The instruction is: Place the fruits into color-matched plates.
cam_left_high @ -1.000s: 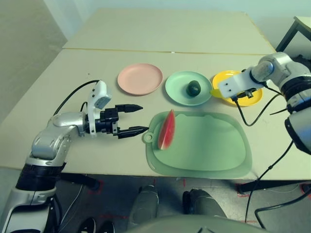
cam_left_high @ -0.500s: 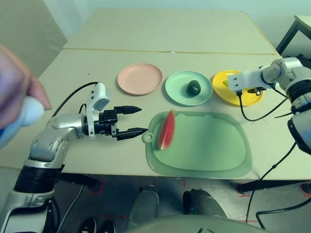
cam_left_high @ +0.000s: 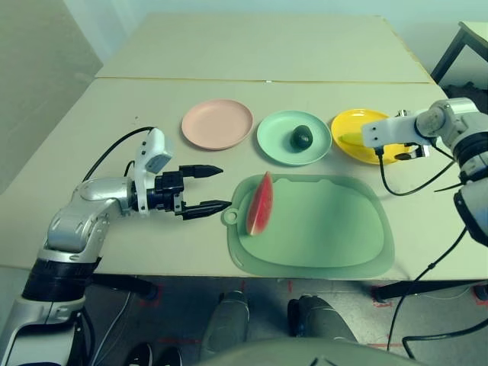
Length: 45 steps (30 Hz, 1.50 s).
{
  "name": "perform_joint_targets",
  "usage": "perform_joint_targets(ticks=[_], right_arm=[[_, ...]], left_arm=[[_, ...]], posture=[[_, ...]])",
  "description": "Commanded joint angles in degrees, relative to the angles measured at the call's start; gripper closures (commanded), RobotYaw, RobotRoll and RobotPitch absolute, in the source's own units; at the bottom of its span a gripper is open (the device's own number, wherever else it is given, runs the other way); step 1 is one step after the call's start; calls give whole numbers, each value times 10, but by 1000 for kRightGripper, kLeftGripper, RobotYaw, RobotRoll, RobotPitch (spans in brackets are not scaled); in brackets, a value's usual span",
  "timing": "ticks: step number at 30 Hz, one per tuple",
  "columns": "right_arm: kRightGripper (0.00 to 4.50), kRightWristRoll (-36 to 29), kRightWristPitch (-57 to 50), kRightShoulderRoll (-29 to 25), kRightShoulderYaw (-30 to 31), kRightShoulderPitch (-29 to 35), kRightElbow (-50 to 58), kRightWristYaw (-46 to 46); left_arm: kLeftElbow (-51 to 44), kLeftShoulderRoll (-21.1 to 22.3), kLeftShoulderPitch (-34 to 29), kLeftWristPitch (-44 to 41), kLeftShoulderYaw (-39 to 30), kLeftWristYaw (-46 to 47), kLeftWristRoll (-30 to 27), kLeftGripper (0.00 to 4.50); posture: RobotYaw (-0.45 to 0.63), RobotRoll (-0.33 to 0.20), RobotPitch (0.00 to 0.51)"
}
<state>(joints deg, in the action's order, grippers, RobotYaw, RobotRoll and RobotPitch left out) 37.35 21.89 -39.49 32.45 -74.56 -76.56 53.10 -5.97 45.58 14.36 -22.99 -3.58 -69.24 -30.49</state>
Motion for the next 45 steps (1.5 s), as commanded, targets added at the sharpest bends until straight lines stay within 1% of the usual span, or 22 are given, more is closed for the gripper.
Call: perform_joint_targets(ticks=[1, 4, 6, 8, 9, 10, 11, 12, 13, 14, 15, 16, 19, 20, 21, 22, 25, 27, 29, 35, 38, 45], right_arm=[[34, -117, -40, -14, -106, -16, 45, 81], [34, -212, -137, -20, -190, 16, 117, 148], [34, -300, -284, -23, -257, 78, 234, 194], [34, -392, -440, -29, -320, 176, 401, 221], [34, -436, -501, -33, -345, 239, 490, 230], [34, -467, -547, -36, -362, 285, 557, 232], [34, -528, -608, -14, -409, 335, 623, 215], [34, -573, -652, 4, -442, 368, 669, 197], [34, -630, -663, 42, -492, 412, 706, 178], [34, -654, -659, 60, -509, 465, 742, 174], [34, -665, -653, 68, -514, 500, 767, 171], [34, -668, -619, 78, -509, 546, 790, 180], [34, -653, -513, 82, -484, 637, 813, 204], [34, -648, -486, 80, -478, 653, 810, 208], [34, -639, -444, 82, -475, 667, 796, 213], [34, -635, -411, 83, -474, 676, 780, 215], [34, -620, -321, 84, -469, 690, 728, 221], [34, -617, -284, 81, -466, 696, 701, 225], [34, -618, -263, 78, -463, 701, 683, 227], [34, -617, -214, 61, -460, 710, 626, 244], [34, -618, -210, 61, -460, 711, 614, 234], [34, -616, -194, 64, -457, 708, 603, 211]], left_arm=[[-2, -4, -17, 10, -5, 11, 9, 0], [-5, -2, -27, 11, -10, 15, 6, 0], [-6, -2, -32, 13, -11, 17, 5, 0], [-5, -1, -33, 12, -12, 17, 5, 0], [-2, -1, -31, 12, -12, 17, 5, 0], [0, 0, -30, 11, -12, 16, 5, 0], [6, 1, -25, 12, -10, 13, 7, 0], [10, 2, -21, 13, -9, 11, 8, 0], [19, 2, -14, 17, -5, 6, 13, 0], [28, 5, -8, 25, 2, 1, 22, 0], [34, 7, -3, 31, 7, -3, 28, 0], [41, 6, 5, 37, 12, -6, 35, 0], [54, 8, 27, 61, 27, -15, 58, 0], [59, 11, 35, 79, 35, -17, 76, 0], [63, 22, 46, 130, 57, -30, 117, 0], [63, 27, 58, 165, 73, -40, 143, 0], [70, 21, 112, 224, 102, -66, 169, 0], [94, 19, 158, 281, 127, -97, 192, 0], [126, 17, 201, 332, 153, -136, 209, 0], [246, -20, 328, 444, 210, -222, 245, 0], [292, -23, 365, 491, 256, -232, 269, 0], [343, -58, 401, 540, 320, -233, 258, 0]], posture=[[99, 0, 110], [94, 0, 113], [78, 0, 115], [67, 0, 114], [55, 0, 114], [48, 0, 116], [40, 0, 118], [39, 0, 119], [38, 0, 119], [35, 0, 118], [35, 0, 118], [35, 0, 117], [38, 0, 115], [39, 0, 114], [38, 0, 112], [47, 0, 112], [52, 0, 109], [56, 0, 105], [52, 0, 104], [21, 0, 96], [7, 0, 92], [-33, 0, 80]])
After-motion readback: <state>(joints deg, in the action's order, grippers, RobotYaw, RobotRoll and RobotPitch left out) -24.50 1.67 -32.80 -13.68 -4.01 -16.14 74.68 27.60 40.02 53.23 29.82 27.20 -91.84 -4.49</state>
